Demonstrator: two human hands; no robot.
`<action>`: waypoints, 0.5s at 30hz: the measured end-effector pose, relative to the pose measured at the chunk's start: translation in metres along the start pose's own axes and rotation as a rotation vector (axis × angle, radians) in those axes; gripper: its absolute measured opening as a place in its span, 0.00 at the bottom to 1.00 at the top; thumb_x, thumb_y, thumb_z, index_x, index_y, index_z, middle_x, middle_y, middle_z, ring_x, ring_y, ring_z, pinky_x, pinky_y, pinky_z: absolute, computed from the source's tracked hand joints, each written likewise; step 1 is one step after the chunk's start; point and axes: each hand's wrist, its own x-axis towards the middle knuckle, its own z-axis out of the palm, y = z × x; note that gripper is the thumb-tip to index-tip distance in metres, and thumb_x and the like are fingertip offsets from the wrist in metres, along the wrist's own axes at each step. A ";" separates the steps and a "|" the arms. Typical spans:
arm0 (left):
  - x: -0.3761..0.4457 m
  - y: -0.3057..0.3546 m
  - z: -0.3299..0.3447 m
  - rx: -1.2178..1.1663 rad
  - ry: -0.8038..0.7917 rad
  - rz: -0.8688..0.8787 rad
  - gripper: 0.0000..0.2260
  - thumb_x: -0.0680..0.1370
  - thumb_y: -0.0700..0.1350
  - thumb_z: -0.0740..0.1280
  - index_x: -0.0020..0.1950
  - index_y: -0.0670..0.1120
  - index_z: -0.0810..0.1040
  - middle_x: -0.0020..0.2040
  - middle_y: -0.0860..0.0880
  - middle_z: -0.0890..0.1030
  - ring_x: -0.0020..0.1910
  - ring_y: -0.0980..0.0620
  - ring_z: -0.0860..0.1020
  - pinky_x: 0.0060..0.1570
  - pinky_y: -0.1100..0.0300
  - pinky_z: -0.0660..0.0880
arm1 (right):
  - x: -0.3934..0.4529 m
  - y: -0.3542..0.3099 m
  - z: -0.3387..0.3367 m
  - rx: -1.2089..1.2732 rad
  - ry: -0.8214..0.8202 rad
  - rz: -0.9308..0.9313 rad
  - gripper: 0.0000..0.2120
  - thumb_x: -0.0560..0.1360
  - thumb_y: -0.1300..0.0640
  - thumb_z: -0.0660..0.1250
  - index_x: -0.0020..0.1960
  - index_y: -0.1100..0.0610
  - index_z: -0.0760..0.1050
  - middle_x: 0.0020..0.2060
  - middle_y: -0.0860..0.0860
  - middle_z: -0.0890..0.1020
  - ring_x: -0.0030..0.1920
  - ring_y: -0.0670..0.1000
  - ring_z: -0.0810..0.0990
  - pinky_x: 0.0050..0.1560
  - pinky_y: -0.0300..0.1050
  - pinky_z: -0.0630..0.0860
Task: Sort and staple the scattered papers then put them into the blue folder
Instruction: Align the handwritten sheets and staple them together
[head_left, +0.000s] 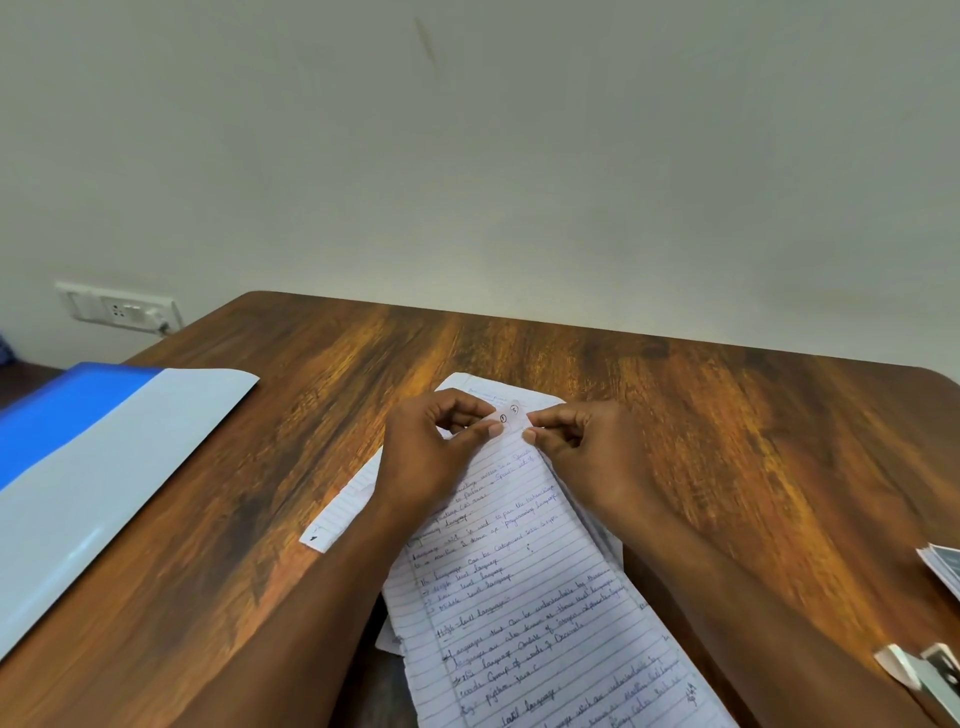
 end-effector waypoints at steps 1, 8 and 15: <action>0.000 0.000 0.000 -0.007 0.004 0.003 0.06 0.73 0.44 0.81 0.47 0.53 0.88 0.42 0.59 0.86 0.43 0.57 0.84 0.39 0.68 0.74 | 0.000 -0.001 0.001 -0.004 -0.003 -0.003 0.11 0.74 0.58 0.78 0.56 0.55 0.87 0.49 0.47 0.88 0.44 0.39 0.84 0.48 0.34 0.80; 0.000 -0.003 0.002 -0.045 0.006 0.005 0.06 0.73 0.43 0.81 0.48 0.52 0.88 0.42 0.58 0.87 0.42 0.55 0.85 0.42 0.63 0.78 | -0.003 -0.006 0.002 0.016 -0.002 0.043 0.13 0.73 0.57 0.80 0.57 0.54 0.86 0.40 0.43 0.87 0.39 0.39 0.85 0.45 0.36 0.81; 0.001 -0.008 0.006 -0.017 0.038 -0.016 0.07 0.73 0.44 0.81 0.49 0.52 0.89 0.43 0.58 0.87 0.43 0.55 0.84 0.44 0.58 0.80 | -0.006 -0.007 0.005 -0.020 -0.022 0.024 0.15 0.72 0.59 0.80 0.58 0.55 0.86 0.36 0.44 0.86 0.34 0.41 0.83 0.47 0.39 0.83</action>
